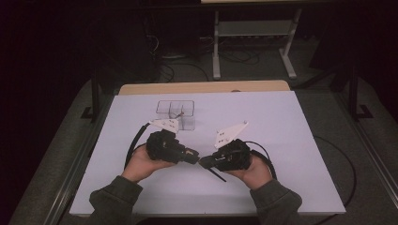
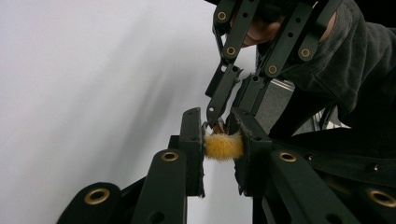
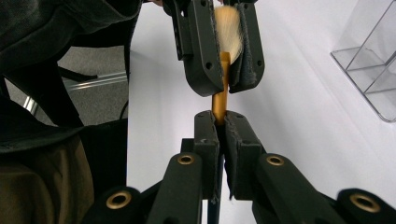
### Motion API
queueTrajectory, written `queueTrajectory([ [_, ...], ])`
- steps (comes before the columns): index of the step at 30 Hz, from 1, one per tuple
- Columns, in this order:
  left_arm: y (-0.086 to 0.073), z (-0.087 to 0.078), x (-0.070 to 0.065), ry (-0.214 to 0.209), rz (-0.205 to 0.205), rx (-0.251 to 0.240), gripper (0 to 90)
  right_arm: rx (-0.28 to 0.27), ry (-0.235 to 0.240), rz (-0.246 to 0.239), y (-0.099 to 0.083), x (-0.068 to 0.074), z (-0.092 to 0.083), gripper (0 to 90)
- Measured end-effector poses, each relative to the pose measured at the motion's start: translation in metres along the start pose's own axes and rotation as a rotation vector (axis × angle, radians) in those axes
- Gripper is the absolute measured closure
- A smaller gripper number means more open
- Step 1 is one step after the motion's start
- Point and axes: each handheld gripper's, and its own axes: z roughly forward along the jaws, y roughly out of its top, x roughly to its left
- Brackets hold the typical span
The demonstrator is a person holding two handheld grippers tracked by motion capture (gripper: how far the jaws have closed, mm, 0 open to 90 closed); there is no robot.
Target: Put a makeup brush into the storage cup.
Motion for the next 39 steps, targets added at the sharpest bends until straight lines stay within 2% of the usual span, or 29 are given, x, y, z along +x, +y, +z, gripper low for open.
queueTrajectory([
  [20, 0.0004, -0.003, 0.0007, -0.026, -0.012, -0.006, 81.5, -0.003, -0.021, -0.039, 0.002, 0.0018, 0.0005, 83.2],
  [30, 0.0037, -0.0047, -0.0023, -0.014, 0.005, 0.005, 81.9, -0.002, -0.023, -0.068, 0.0036, 0.0023, -0.0004, 81.6],
  [34, 0.0061, -0.006, -0.0038, -0.003, 0.015, 0.008, 82.0, 0.007, -0.017, -0.066, 0.0039, 0.0018, -0.0008, 77.1],
  [35, 0.0066, -0.0065, -0.0044, 0.0, 0.014, 0.01, 82.0, 0.009, -0.008, -0.044, 0.004, 0.0025, -0.0008, 75.1],
  [39, 0.0091, -0.0084, -0.0062, 0.013, 0.024, 0.018, 82.0, 0.031, 0.0, -0.034, 0.0031, -0.0001, -0.0009, 71.6],
])
